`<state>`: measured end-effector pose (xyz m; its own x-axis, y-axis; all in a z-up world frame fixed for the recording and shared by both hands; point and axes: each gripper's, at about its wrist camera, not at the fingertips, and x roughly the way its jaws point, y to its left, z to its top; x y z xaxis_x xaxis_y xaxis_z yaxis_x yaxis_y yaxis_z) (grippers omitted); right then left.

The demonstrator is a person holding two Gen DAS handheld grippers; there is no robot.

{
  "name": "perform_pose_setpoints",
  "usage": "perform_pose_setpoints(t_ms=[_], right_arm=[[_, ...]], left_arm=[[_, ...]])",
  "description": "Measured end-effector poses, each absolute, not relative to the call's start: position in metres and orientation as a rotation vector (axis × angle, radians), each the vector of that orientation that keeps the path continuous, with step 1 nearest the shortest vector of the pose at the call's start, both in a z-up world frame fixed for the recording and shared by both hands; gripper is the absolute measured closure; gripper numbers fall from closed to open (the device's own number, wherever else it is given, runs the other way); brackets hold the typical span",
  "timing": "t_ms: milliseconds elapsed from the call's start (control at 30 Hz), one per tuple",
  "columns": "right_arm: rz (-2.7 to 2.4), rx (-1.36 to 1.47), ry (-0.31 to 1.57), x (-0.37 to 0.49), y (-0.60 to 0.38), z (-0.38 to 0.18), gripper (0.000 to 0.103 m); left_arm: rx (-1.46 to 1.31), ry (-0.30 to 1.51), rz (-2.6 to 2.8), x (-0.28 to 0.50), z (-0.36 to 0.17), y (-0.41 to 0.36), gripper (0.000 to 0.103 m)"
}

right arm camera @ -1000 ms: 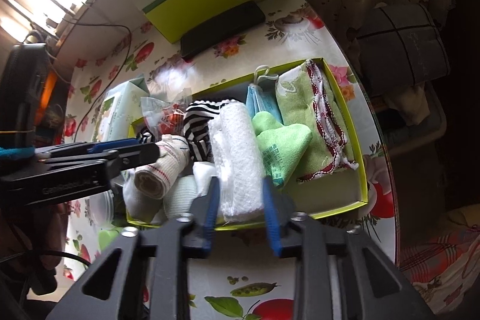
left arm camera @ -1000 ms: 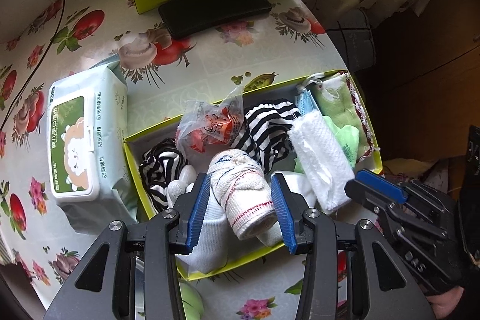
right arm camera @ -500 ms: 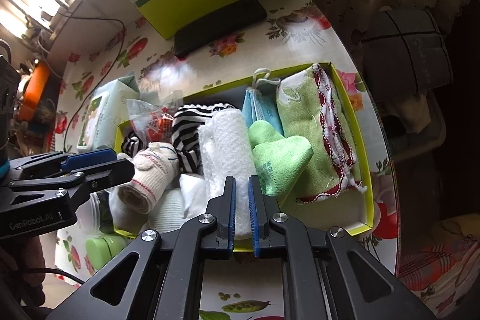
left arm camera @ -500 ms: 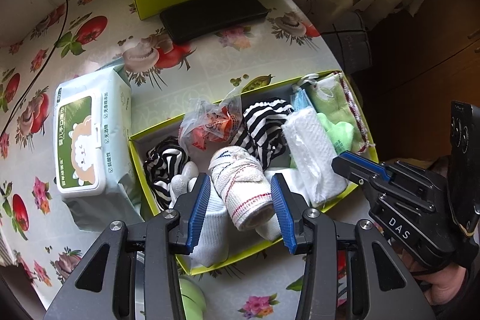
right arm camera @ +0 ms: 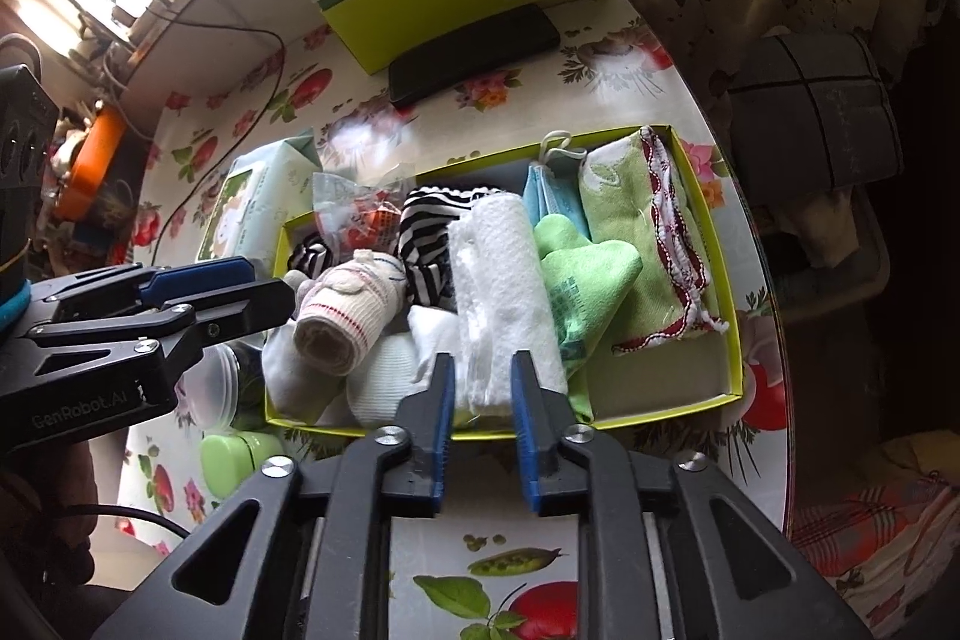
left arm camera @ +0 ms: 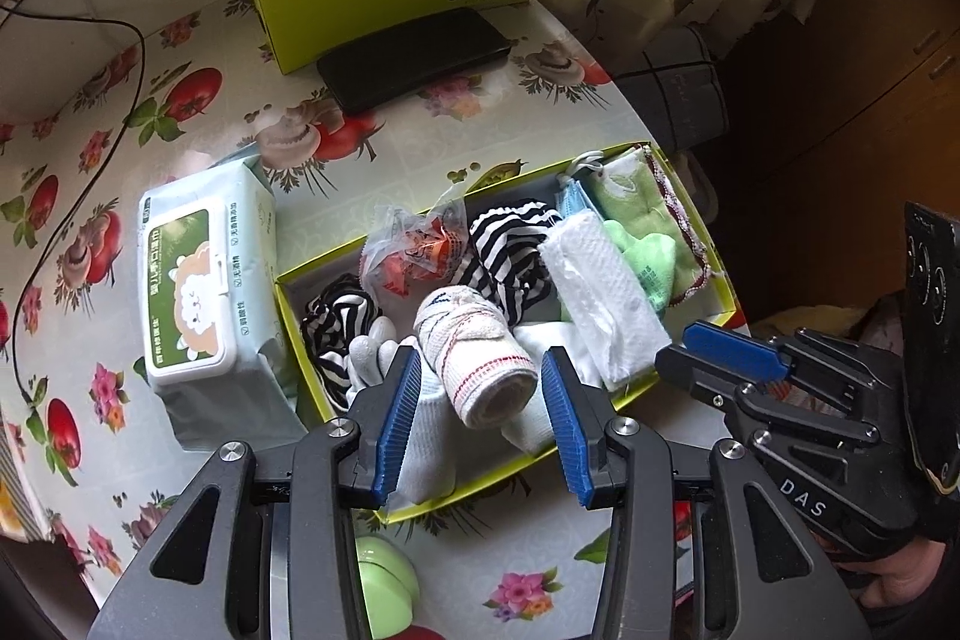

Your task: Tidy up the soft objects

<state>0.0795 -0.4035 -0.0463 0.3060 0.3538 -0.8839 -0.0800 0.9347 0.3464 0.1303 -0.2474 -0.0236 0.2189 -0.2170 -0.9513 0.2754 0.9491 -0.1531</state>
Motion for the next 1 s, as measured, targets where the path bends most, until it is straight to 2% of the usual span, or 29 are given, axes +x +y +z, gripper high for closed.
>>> perform_pose_setpoints(t_ms=[333,1000], right_arm=[[0.277,0.181,1.219,0.063,-0.382,-0.025,0.059],[0.261,0.079,1.232,0.02,-0.333,-0.013,0.05]], left_arm=[[0.068,1.259,-0.337,0.111,-0.008,-0.234,0.059],[0.098,1.213,-0.334,0.069,-0.002,-0.198,0.059]])
